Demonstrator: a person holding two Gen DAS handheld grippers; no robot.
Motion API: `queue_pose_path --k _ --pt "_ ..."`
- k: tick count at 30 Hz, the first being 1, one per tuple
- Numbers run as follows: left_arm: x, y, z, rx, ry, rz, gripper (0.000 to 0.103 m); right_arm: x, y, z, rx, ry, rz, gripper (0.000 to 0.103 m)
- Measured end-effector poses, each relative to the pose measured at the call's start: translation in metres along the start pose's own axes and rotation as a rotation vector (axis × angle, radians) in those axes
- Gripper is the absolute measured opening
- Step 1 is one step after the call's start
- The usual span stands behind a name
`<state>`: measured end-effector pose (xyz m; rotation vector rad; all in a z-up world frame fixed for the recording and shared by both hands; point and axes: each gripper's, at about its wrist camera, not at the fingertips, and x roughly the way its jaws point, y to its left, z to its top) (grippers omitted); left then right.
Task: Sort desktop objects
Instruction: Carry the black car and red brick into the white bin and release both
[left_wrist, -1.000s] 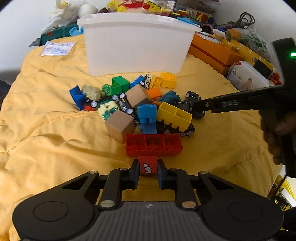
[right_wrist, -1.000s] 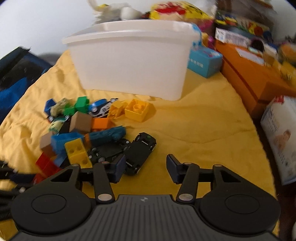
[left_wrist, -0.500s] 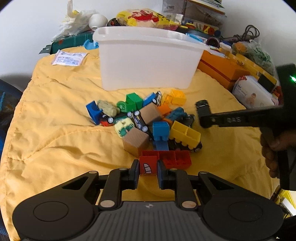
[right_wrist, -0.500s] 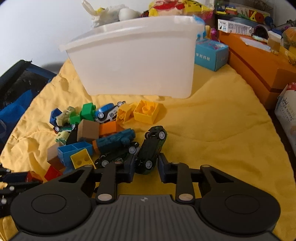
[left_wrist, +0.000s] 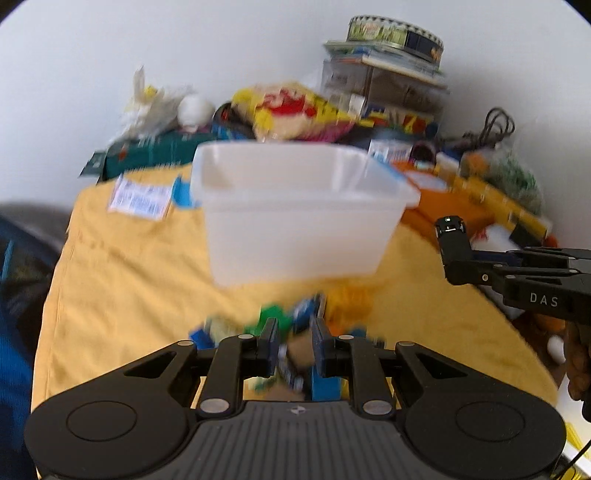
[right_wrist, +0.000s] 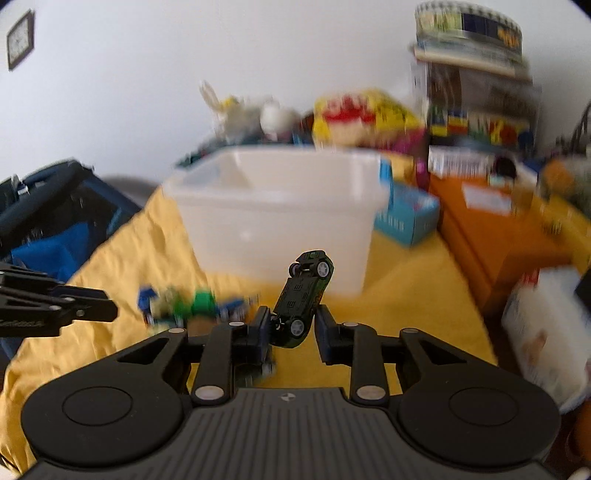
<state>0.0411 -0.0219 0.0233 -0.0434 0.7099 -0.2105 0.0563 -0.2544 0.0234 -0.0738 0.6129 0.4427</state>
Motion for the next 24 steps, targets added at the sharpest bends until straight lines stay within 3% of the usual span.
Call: queue_pose_path --k 4,7,14,19,21,24 --pt "0.005 0.006 0.0 0.041 0.005 0.024 0.027 0.0 -0.003 0.02 -0.016 -0.047 0.0 0.029" --pt "0.006 0.007 -0.026 0.076 0.051 0.032 0.034 -0.001 -0.006 0.018 -0.009 -0.051 0.002 0.029" --pt "0.026 -0.003 -0.087 0.082 0.191 0.028 0.034 -0.004 -0.006 -0.01 -0.007 0.014 0.024 0.029" --pt "0.04 0.002 -0.1 0.063 0.213 0.05 0.03 -0.009 -0.004 -0.014 -0.022 0.021 0.035 0.029" --pt "0.042 0.004 -0.098 0.046 0.201 0.052 0.023 -0.011 -0.002 -0.015 -0.023 0.021 0.034 0.029" --pt "0.037 0.005 -0.094 0.032 0.166 0.044 0.022 -0.012 -0.001 -0.015 -0.028 0.023 0.036 0.029"
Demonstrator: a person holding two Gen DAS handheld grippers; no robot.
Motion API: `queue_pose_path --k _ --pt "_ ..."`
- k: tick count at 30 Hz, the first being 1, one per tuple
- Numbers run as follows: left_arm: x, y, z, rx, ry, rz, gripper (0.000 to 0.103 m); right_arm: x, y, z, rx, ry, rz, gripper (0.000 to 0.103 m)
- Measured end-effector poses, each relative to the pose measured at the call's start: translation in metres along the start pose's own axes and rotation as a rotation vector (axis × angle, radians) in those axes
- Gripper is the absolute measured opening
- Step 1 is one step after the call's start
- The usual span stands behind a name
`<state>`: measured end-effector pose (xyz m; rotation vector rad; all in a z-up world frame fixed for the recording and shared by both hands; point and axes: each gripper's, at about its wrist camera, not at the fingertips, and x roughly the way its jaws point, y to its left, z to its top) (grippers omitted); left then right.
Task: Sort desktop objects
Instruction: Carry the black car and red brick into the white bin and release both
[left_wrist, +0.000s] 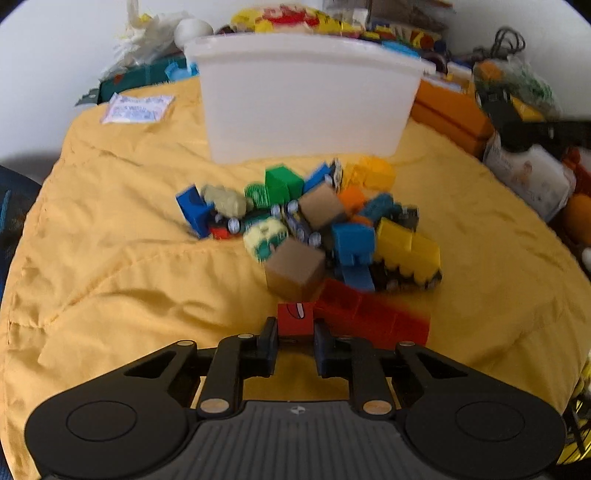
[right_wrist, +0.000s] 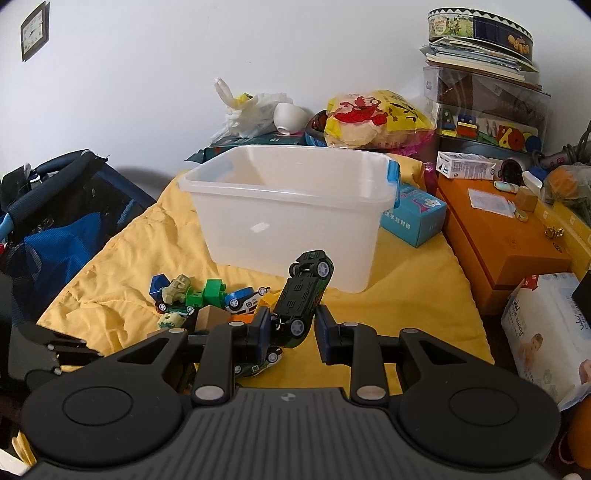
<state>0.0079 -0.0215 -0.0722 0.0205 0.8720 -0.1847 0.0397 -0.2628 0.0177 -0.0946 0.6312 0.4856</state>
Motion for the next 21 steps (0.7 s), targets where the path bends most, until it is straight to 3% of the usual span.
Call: queue_pose_path --k 8,14,21 --pt "-0.034 0.009 0.028 -0.064 -0.079 0.001 0.022 -0.004 -0.002 0.001 0.012 -0.011 -0.006 0.029" --pt "-0.053 0.009 0.079 -0.089 -0.174 -0.002 0.022 0.0 -0.003 0.021 0.003 -0.048 -0.006 0.029" --pt "-0.048 0.011 0.147 -0.111 -0.258 0.004 0.022 0.015 -0.013 0.067 -0.012 -0.107 -0.008 0.029"
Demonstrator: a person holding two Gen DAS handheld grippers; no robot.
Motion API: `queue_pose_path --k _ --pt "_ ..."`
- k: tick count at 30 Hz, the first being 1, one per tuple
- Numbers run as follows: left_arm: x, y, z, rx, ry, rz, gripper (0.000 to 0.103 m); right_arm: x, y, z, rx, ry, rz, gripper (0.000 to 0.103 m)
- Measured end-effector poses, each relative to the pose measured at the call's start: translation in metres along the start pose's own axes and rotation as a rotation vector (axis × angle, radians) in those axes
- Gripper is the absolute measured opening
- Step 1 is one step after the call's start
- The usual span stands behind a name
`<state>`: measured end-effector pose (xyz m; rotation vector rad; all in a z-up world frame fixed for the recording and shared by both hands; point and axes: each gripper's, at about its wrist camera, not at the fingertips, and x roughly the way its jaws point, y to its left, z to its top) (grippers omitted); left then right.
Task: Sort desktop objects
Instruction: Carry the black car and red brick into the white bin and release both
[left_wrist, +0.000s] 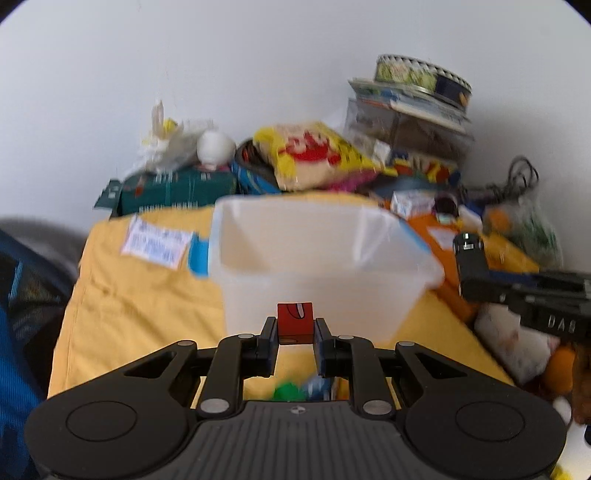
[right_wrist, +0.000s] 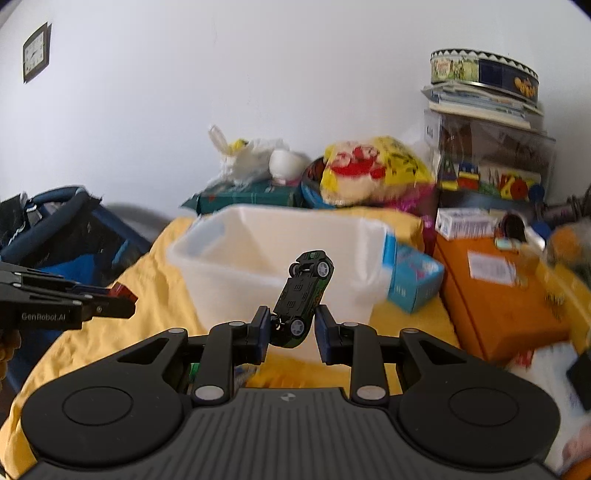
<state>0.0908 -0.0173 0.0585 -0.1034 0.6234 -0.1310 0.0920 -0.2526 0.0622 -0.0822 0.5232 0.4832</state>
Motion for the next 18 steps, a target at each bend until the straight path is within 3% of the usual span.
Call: queue_pose_path --k 9,18 --pt "0.046 -0.003 0.05 0.023 0.006 0.029 0.022 0.041 -0.028 0.042 0.026 0.023 -0.019 0.029" --pt "0.077 -0.007 0.072 0.045 0.028 0.047 0.022 0.078 -0.043 0.053 0.03 0.088 -0.008 0.029"
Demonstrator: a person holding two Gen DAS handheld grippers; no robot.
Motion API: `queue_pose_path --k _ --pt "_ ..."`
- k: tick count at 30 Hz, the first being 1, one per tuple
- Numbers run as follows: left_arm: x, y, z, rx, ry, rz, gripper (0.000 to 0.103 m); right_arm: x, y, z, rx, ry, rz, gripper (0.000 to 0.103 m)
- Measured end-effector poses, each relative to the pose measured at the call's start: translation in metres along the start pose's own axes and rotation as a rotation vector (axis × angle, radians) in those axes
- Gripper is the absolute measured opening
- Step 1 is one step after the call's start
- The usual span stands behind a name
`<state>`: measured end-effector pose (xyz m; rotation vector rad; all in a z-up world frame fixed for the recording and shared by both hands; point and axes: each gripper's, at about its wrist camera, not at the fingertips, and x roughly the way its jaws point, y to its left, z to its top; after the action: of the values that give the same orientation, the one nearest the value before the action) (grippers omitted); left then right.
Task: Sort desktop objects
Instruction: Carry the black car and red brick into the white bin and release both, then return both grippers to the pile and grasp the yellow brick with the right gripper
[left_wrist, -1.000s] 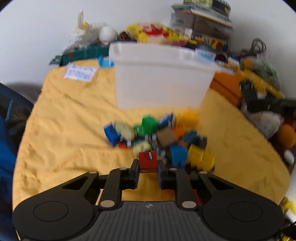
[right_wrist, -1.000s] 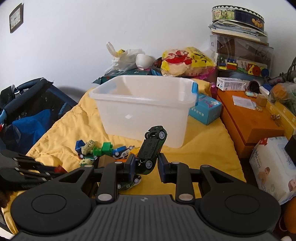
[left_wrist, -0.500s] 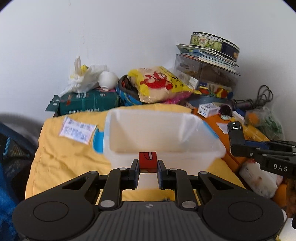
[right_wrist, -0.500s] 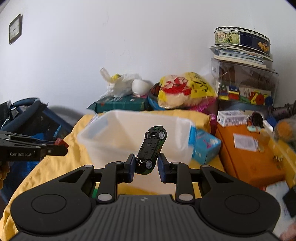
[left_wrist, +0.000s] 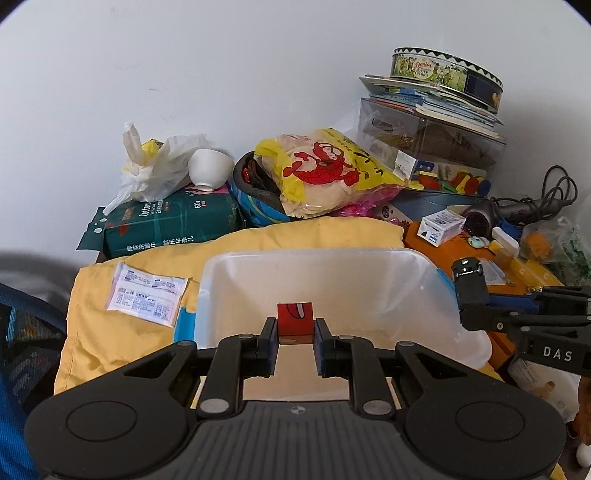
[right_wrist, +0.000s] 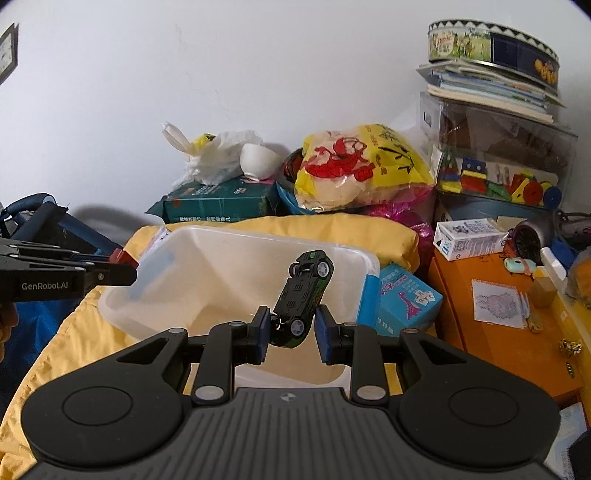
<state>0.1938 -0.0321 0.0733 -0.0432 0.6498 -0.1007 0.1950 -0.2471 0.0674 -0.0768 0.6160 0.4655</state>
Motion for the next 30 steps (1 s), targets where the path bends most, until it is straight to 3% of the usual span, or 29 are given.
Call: queue_pose_path --k 4,7,8,9,15,22,30 --pt "0.01 -0.001 0.004 -0.006 0.016 0.007 0.025 0.01 -0.001 0.002 -0.002 0.02 0.004 0.029" --pt "0.017 0.001 0.003 -0.013 0.035 0.034 0.052 0.019 0.001 0.005 -0.014 0.037 -0.002 0.038" --pt "0.017 0.001 0.002 -0.01 0.035 0.052 0.053 0.021 0.002 0.005 -0.025 0.037 -0.007 0.049" --pt "0.017 0.002 0.0 -0.004 0.034 0.059 0.053 0.022 0.003 0.006 -0.035 0.032 -0.011 0.051" --pt "-0.006 0.008 -0.018 0.015 0.02 0.045 0.053 0.011 0.005 0.003 -0.039 0.004 0.001 0.051" --pt "-0.057 0.008 -0.092 -0.003 0.063 -0.012 0.054 -0.038 0.029 -0.035 -0.083 -0.043 0.059 0.055" --pt "-0.079 -0.005 -0.18 -0.067 0.216 -0.043 0.054 -0.054 0.067 -0.118 -0.165 0.095 0.144 0.054"
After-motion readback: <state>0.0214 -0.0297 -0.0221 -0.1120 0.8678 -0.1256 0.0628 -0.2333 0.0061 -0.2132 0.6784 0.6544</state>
